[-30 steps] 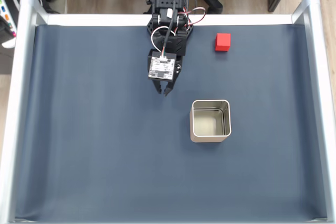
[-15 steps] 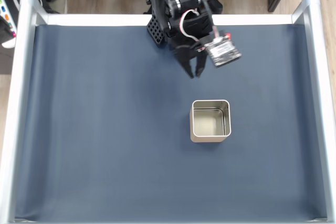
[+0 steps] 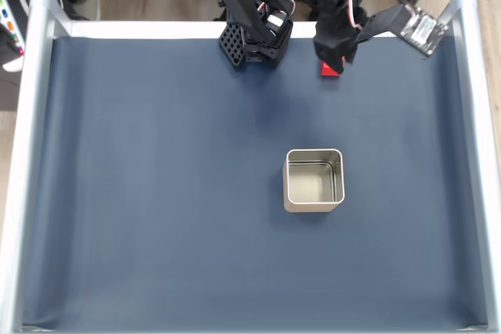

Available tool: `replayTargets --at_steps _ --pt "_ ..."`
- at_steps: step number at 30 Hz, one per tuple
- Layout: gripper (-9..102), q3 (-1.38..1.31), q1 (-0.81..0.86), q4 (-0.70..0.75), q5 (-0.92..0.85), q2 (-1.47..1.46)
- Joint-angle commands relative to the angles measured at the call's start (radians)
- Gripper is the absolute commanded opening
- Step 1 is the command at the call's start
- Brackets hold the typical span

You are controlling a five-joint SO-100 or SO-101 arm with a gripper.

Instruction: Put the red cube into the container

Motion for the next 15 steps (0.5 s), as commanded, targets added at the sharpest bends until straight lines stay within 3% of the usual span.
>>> replayTargets --at_steps 1,15 --pt "14 0.005 -0.066 0.011 -0.064 0.005" --pt "22 0.16 -0.204 -0.002 -0.149 0.115"
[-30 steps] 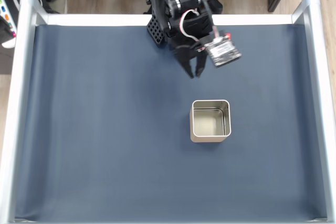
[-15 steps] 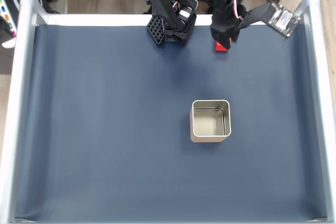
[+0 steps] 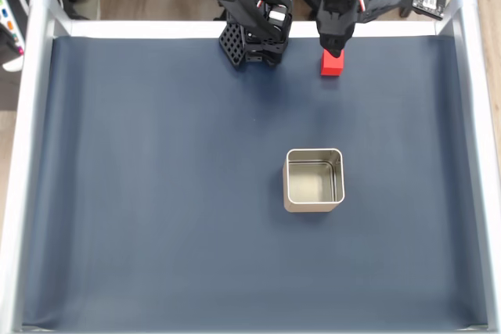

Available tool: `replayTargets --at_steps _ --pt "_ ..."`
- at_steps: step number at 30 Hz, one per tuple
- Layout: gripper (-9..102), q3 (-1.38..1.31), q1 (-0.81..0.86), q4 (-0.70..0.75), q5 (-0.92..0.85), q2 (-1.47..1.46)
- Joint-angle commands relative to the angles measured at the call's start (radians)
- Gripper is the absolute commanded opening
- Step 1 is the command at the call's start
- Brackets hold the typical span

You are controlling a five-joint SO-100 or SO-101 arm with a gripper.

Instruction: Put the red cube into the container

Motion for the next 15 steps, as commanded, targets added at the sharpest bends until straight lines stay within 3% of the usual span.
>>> replayTargets --at_steps 1,15 --pt "22 0.028 -0.031 -0.026 -0.023 0.058" --pt "22 0.23 -0.098 -0.124 0.046 0.141"
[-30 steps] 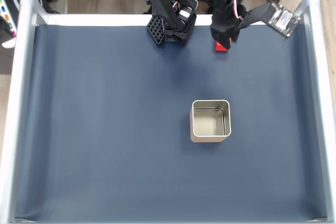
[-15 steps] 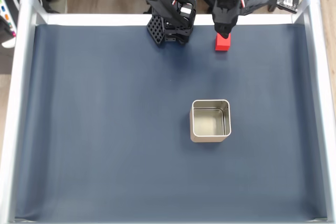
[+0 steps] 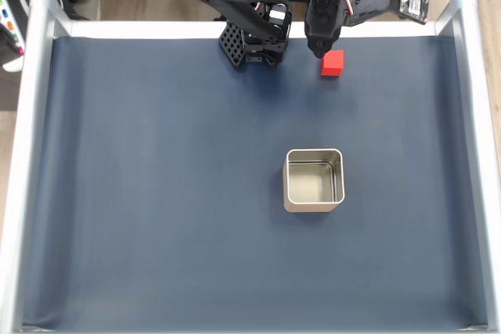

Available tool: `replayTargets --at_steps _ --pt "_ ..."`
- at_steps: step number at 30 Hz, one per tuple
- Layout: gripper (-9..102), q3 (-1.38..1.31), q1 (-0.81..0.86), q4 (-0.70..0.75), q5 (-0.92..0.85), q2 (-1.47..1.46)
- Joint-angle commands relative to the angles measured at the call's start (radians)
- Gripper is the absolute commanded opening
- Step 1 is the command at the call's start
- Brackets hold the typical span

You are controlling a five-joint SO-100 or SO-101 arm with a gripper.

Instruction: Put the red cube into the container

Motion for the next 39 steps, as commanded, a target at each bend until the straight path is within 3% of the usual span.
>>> replayTargets --at_steps 1,39 --pt "22 0.003 -0.029 -0.038 0.038 -0.009" --pt "24 0.175 0.023 -0.402 0.014 -0.204"
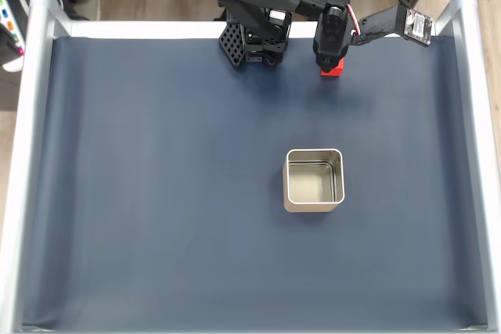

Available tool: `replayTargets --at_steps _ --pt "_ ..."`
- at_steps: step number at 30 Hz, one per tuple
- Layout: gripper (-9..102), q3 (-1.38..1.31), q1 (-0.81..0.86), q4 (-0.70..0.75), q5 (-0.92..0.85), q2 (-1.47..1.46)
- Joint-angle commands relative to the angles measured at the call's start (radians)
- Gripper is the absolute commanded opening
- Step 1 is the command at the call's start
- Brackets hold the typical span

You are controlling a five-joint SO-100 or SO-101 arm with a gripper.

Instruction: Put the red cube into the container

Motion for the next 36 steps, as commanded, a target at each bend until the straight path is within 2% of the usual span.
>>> replayTargets --at_steps 1,12,20,28,36 --pt "24 0.002 -0.005 -0.032 0.011 -0.002" --pt "18 0.031 0.006 -0.092 0.012 -0.017" --pt "0 0.034 0.02 -0.1 0.003 -0.055" --pt "0 -0.005 0.055 -0.091 0.014 -0.066" --pt "0 -0.328 0.163 0.003 -0.018 -0.149"
